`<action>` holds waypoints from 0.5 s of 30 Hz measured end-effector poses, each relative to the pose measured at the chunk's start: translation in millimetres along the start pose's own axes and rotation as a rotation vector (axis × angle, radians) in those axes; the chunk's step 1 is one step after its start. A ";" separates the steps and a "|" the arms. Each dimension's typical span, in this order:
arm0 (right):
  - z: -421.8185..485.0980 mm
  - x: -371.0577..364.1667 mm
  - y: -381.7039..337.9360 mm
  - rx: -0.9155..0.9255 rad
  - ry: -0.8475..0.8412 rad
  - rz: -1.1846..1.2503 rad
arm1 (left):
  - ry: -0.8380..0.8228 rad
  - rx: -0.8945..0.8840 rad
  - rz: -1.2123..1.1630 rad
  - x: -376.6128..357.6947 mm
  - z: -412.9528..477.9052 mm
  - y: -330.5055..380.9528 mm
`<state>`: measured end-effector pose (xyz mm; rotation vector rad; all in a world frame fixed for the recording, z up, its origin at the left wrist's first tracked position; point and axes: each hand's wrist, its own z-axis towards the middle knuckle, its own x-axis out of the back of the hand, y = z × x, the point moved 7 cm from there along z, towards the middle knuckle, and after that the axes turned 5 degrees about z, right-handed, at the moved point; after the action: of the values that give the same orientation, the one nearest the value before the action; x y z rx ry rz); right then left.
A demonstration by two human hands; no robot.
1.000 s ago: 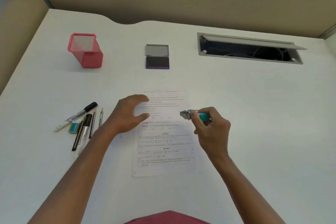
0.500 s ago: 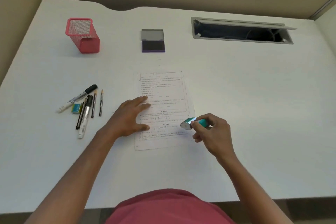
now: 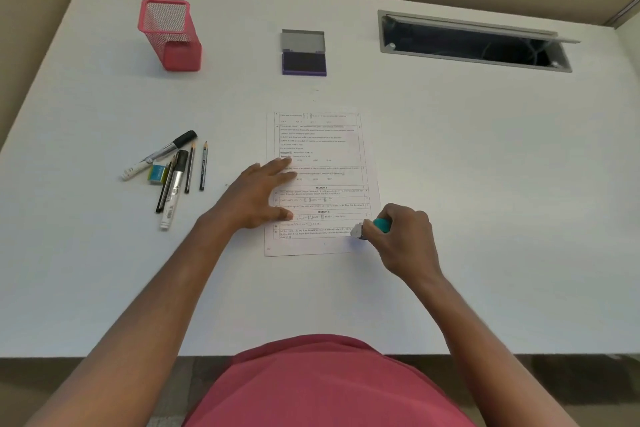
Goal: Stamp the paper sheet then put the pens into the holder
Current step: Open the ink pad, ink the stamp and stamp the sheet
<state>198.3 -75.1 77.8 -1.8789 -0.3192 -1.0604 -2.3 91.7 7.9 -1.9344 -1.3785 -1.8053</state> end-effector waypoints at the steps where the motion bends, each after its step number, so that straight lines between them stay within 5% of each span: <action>1: 1.0 -0.8 -0.7 0.004 -0.001 -0.009 | 0.003 0.001 -0.007 -0.1 0.0 -0.3; 15: 25.9 -14.7 -7.9 0.051 0.005 -0.077 | 0.015 -0.029 -0.024 -4.0 1.2 -1.8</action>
<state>198.8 -46.8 65.8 -1.8308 -0.4143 -1.0982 -2.1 91.5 3.3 -1.9226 -1.3845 -1.8560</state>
